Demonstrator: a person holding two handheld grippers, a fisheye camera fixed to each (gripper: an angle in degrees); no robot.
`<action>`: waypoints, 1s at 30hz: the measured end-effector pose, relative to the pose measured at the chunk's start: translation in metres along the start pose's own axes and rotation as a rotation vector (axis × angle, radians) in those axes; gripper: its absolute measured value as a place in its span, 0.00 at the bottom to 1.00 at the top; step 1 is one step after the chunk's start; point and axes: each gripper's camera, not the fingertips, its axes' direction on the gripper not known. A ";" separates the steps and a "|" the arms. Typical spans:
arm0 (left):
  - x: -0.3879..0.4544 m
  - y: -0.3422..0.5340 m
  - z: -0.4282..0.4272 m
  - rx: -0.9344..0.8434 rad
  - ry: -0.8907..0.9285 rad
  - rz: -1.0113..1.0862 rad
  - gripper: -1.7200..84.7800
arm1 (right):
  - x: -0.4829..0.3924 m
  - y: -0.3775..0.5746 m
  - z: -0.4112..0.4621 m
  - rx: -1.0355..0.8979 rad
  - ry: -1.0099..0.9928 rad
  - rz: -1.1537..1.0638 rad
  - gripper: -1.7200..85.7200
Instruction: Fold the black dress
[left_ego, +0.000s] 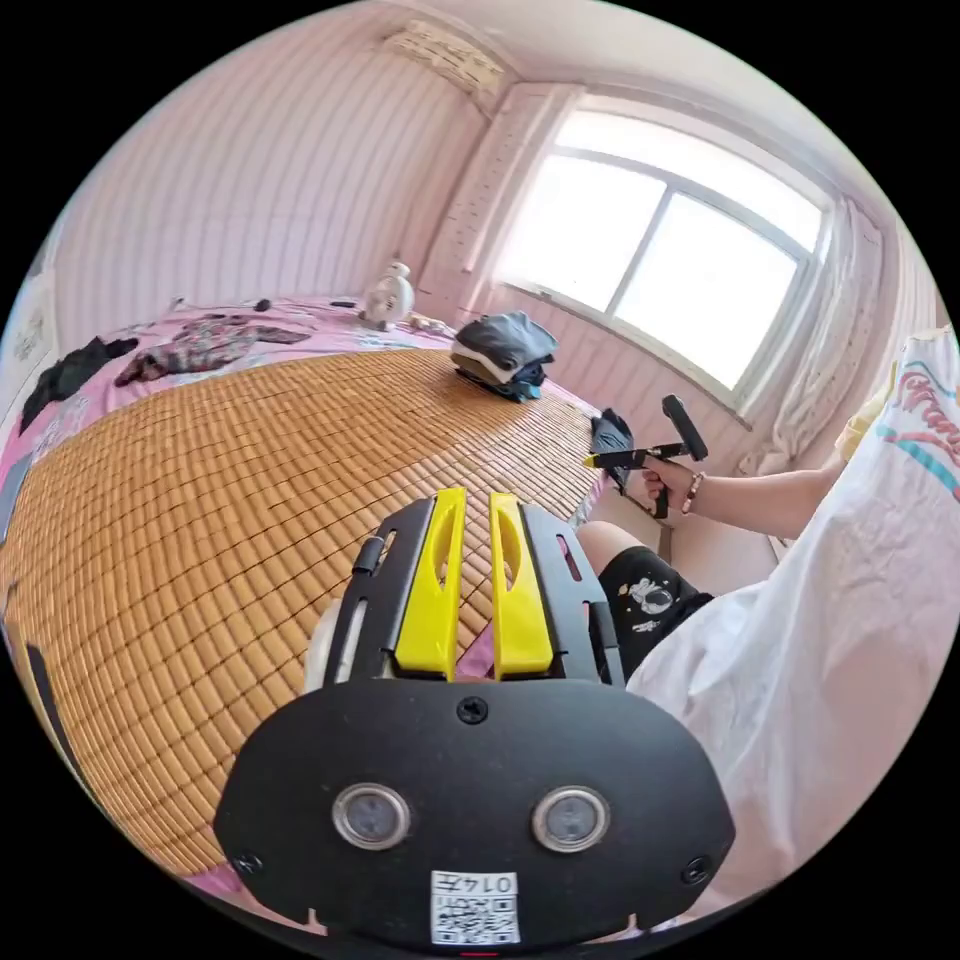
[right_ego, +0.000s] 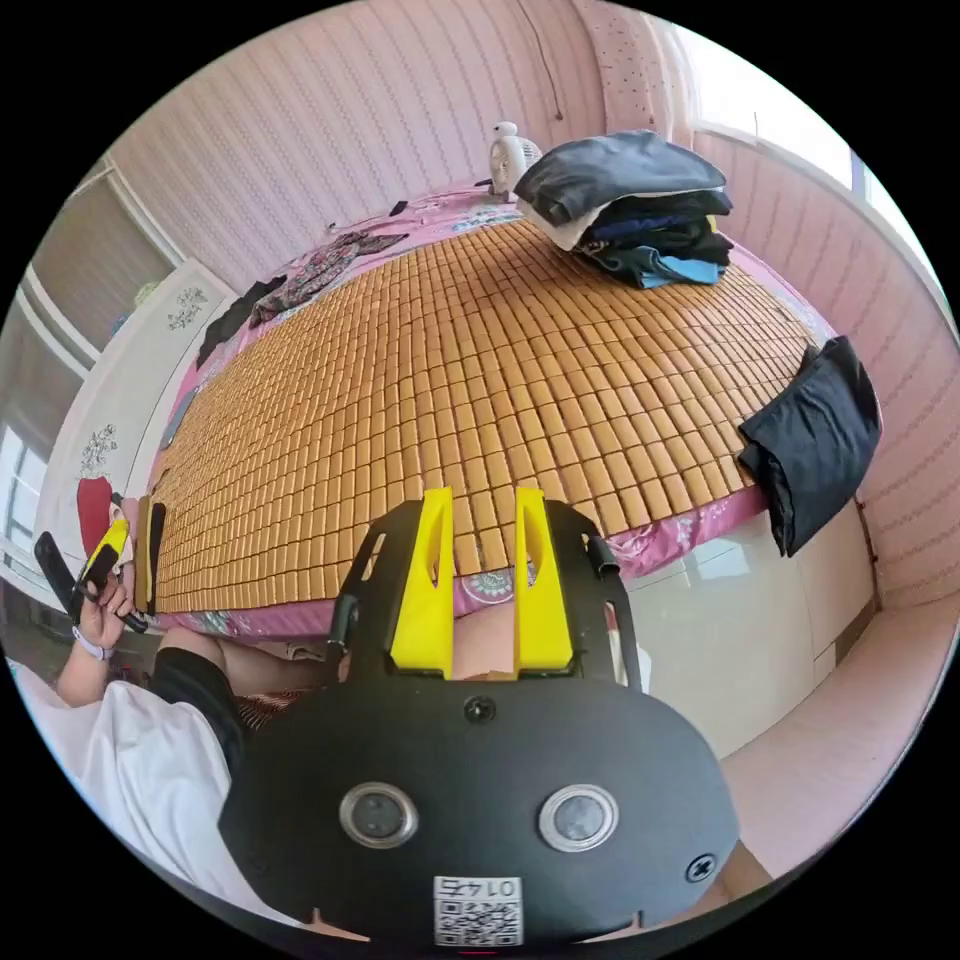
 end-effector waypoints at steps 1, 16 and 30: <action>0.007 -0.012 0.020 -0.024 0.025 0.038 0.08 | 0.023 0.006 -0.007 0.041 0.019 0.061 0.13; 0.166 -0.154 0.445 -0.390 0.298 0.536 0.15 | 0.195 -0.056 0.006 0.070 0.290 0.263 0.14; 0.092 -0.153 0.412 -0.304 0.236 0.381 0.15 | 0.159 -0.065 -0.052 0.126 -0.575 0.023 0.02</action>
